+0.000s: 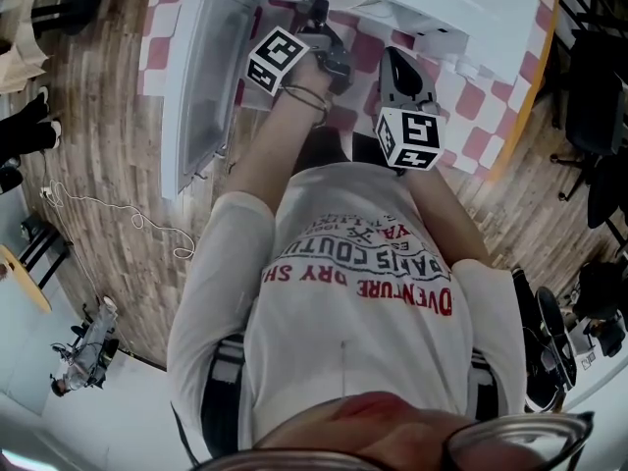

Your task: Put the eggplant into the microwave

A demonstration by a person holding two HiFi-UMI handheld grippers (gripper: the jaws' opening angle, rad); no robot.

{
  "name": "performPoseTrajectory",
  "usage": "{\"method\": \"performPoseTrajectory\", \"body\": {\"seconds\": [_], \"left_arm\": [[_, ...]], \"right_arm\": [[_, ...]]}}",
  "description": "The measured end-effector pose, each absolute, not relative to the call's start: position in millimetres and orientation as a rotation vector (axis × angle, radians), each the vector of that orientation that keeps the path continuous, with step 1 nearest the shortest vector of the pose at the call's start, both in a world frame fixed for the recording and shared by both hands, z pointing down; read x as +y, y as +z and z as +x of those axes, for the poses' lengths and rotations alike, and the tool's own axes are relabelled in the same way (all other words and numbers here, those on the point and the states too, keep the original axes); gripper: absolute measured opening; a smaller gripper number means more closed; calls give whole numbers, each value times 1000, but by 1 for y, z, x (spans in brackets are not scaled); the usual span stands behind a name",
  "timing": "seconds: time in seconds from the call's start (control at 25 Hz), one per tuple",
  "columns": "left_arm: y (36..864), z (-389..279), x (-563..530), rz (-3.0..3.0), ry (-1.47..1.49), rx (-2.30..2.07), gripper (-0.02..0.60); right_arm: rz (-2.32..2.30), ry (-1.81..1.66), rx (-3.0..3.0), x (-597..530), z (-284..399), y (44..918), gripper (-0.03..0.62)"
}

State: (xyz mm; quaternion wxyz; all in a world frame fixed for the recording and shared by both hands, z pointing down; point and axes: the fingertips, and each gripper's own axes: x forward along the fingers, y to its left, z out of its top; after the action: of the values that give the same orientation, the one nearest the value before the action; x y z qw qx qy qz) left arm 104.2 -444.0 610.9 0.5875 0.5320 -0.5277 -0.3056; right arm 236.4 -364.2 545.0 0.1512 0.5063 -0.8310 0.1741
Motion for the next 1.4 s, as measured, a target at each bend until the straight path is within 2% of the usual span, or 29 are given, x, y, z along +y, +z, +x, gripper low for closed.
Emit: {"method": "performPoseTrajectory", "body": {"seconds": [0.28,0.36,0.64,0.76,0.8,0.88,1.12,1.4], "left_arm": [[581,113,-446,1349,-828,-1079,307],[578,114,-443,1369,-827,-1055,325],[581,111,-419,1376,-800,-1031,327],[577,115,-405,1405,-746,-1014,323],[575,116,-399,1409,-727,-1015,290],[573,116,-385,1413,-685,-1033,33],[548,125,-348,1549,-586,-977,25],[532,136,-310,1951,-147,-1064,25]], "right_arm": [[1464,490,-2383,-357,232,541,25],[1474,487,-2381,-354,232,538,25],[1520,482,-2372,-344,233,532,25],[1549,476,-2366,-338,234,530,25],[1561,476,-2362,-336,235,529,25],[1587,475,-2353,-331,236,525,25],[1672,451,-2348,-318,235,511,25],[1707,406,-2371,-297,228,494,25]]}}
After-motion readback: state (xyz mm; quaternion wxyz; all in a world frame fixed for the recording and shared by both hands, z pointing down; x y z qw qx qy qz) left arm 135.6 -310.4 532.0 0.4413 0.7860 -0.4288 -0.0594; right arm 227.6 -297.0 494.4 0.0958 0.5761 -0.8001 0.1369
